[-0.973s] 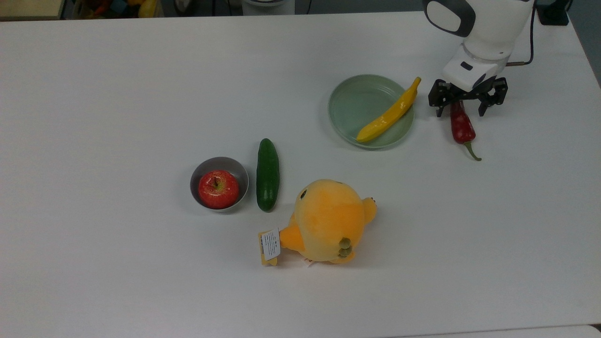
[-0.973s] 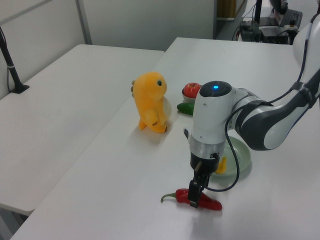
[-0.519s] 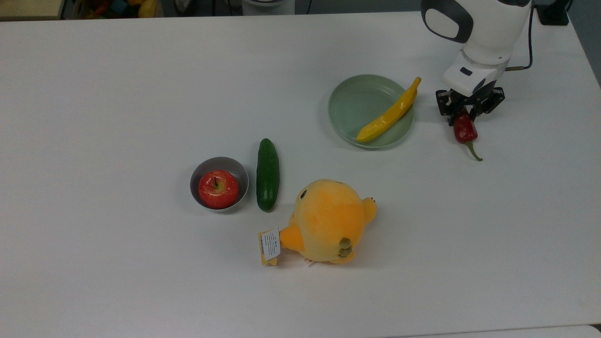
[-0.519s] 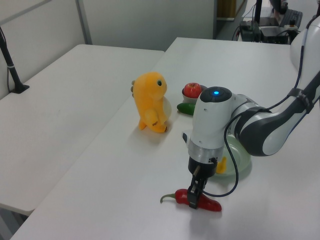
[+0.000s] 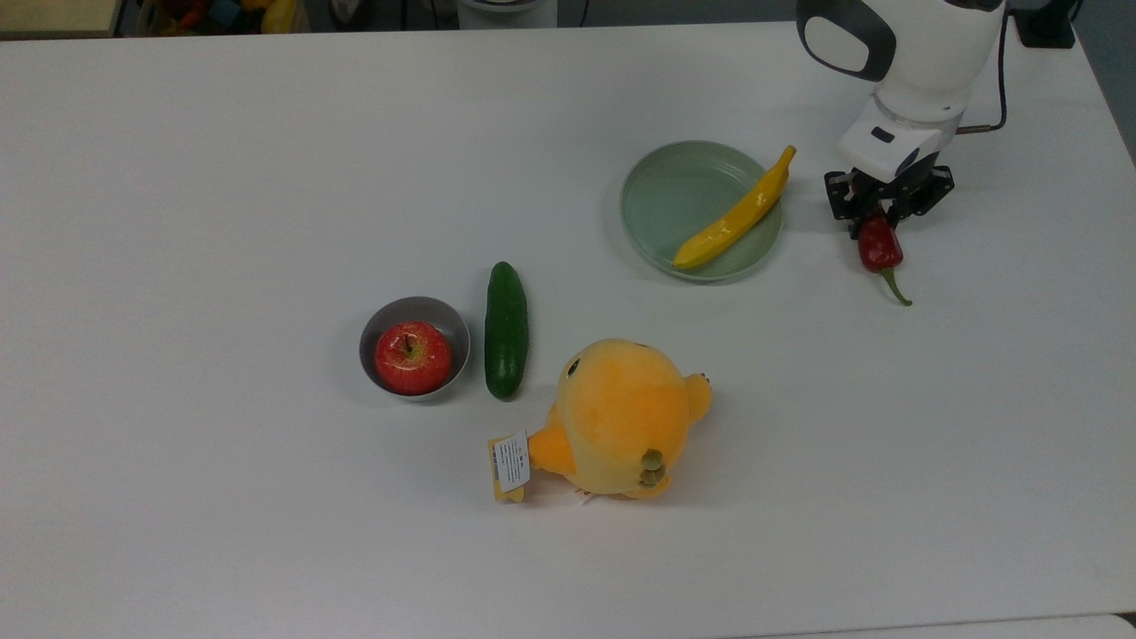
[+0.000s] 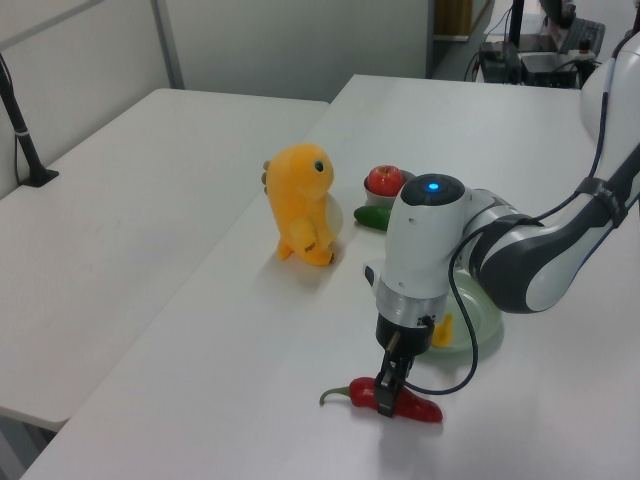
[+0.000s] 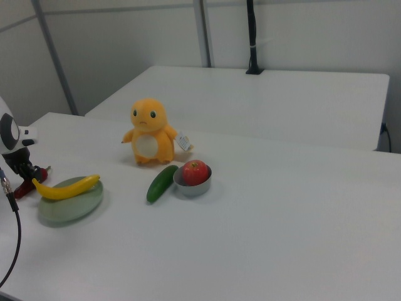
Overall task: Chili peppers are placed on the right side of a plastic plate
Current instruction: 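Close the gripper on the red chili pepper and lift it, then carry the chili pepper over the green plate beside the banana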
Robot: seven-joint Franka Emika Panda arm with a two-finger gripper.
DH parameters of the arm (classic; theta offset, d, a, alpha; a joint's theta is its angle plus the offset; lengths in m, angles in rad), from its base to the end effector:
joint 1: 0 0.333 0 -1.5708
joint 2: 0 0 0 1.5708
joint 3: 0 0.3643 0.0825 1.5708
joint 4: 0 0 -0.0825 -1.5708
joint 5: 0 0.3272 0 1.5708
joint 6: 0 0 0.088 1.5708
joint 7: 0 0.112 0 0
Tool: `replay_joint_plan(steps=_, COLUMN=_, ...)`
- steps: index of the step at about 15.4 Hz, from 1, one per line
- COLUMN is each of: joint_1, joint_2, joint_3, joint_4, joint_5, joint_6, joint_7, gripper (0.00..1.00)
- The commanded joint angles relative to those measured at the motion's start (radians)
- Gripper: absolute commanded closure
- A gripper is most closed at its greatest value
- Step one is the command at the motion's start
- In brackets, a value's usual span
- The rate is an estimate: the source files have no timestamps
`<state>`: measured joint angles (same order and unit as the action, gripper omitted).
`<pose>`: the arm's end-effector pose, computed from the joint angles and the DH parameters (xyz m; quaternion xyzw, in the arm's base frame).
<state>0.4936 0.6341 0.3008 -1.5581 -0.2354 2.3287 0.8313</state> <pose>0.5242 0.4617 0.3694 -0.9962 -0.0203 -0.0626 0.0572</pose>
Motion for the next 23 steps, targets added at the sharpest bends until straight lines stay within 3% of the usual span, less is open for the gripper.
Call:
replay_joint_plan(steps=1, joint_1=0.017, joint_2=-0.019, joint_3=-0.014, joint_4=0.083, joint_5=-0.028, joint_6=0.002, joint_7=0.023, gripper=0.99)
replay_joint_plan(steps=5, joint_1=0.000, joint_2=-0.123, joint_3=-0.019, joint_4=0.122, joint_5=-0.031, joint_6=-0.047, joint_7=0.019, gripper=0.99)
replay_joint_plan(steps=8, joint_1=-0.044, joint_2=-0.221, joint_3=-0.026, joint_4=0.044, joint_5=-0.009, joint_6=-0.262, joint_7=-0.100, gripper=0.99)
replay_joint_plan(steps=10, joint_1=-0.064, joint_2=-0.284, joint_3=-0.093, joint_4=0.000, joint_5=0.045, joint_6=-0.366, joint_7=-0.179, gripper=0.99)
replay_joint_plan(steps=14, joint_1=-0.076, joint_2=-0.304, joint_3=-0.195, joint_4=-0.013, joint_5=0.048, joint_6=-0.491, joint_7=-0.259, gripper=0.99)
replay_joint_plan(steps=17, joint_1=-0.078, joint_2=-0.347, joint_3=-0.273, joint_4=-0.124, joint_5=0.047, joint_6=-0.442, joint_7=-0.299, gripper=0.99)
replay_joint_plan(steps=19, joint_1=-0.070, joint_2=-0.428, joint_3=-0.313, joint_4=-0.276, joint_5=0.047, joint_6=-0.332, joint_7=-0.336, gripper=0.99)
replay_joint_plan(steps=21, joint_1=-0.075, joint_2=-0.467, joint_3=-0.330, joint_4=-0.373, joint_5=0.047, joint_6=-0.232, joint_7=-0.339, gripper=0.99)
replay_joint_plan(steps=23, joint_1=-0.081, joint_2=-0.461, joint_3=-0.332, joint_4=-0.404, joint_5=0.044, joint_6=-0.181, joint_7=-0.339, gripper=0.99)
